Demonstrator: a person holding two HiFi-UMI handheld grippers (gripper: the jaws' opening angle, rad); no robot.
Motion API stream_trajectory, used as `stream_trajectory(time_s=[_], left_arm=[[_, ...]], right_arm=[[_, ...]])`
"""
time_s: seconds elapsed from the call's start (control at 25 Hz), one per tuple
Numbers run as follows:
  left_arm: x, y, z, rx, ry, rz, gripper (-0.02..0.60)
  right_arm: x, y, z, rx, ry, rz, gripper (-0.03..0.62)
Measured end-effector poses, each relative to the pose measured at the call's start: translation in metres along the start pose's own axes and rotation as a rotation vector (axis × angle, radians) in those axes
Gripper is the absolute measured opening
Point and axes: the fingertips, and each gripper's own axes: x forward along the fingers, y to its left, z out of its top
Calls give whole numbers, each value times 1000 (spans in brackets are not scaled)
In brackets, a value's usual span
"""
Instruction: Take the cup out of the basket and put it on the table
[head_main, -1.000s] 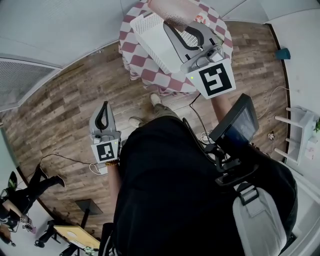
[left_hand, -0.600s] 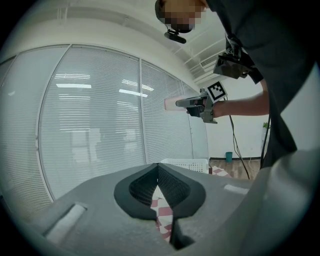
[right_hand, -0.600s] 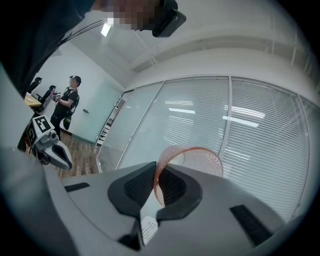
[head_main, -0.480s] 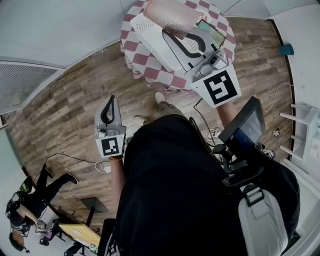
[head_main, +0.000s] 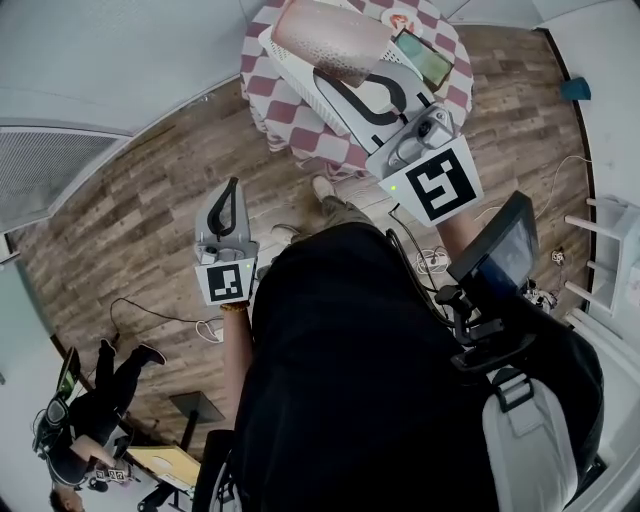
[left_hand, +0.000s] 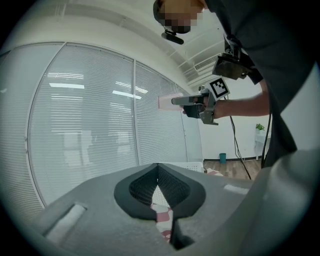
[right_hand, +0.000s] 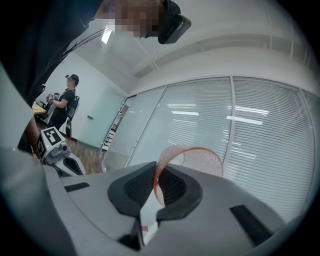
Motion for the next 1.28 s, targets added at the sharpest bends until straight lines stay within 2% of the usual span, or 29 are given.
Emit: stream_trajectory(time_s=[0.6,1.28], left_arm=[[10,-14,21,30,-36,-37,6],[26,-33,25,40,-59,-96,6]], right_arm=[[-16,29,2,38,-17,52,23],[-32,45,-44,66,50,53,23]])
